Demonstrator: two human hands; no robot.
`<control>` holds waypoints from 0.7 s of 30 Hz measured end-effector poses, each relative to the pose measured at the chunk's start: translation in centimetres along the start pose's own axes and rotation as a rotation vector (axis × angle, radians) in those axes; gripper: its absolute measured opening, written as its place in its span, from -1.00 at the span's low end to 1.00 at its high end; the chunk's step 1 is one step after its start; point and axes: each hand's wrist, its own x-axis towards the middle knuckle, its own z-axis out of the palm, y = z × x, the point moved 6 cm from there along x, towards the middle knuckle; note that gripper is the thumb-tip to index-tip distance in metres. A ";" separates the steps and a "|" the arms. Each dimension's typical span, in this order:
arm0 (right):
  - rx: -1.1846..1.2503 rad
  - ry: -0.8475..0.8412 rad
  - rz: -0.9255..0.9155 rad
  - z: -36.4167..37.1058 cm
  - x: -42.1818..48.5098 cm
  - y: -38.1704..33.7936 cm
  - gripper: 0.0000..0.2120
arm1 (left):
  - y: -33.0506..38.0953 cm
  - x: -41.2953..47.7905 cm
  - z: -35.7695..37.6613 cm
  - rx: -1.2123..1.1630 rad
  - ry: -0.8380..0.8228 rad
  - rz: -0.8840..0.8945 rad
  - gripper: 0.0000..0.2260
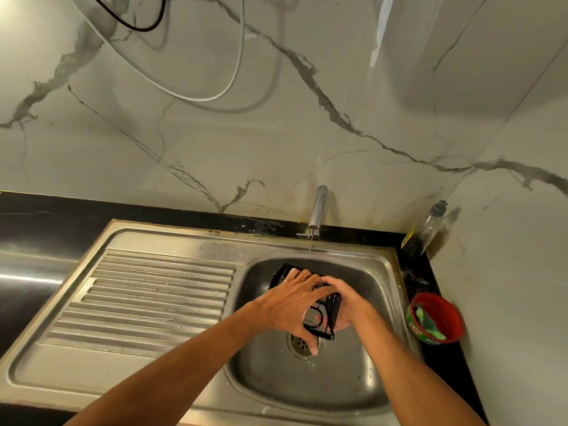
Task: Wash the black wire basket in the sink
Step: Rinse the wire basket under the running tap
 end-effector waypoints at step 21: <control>-0.400 0.184 -0.697 1.2 -4.3 -3.0 -0.30 | -7.5 -2.5 3.3 -1.520 0.203 -0.983 -0.54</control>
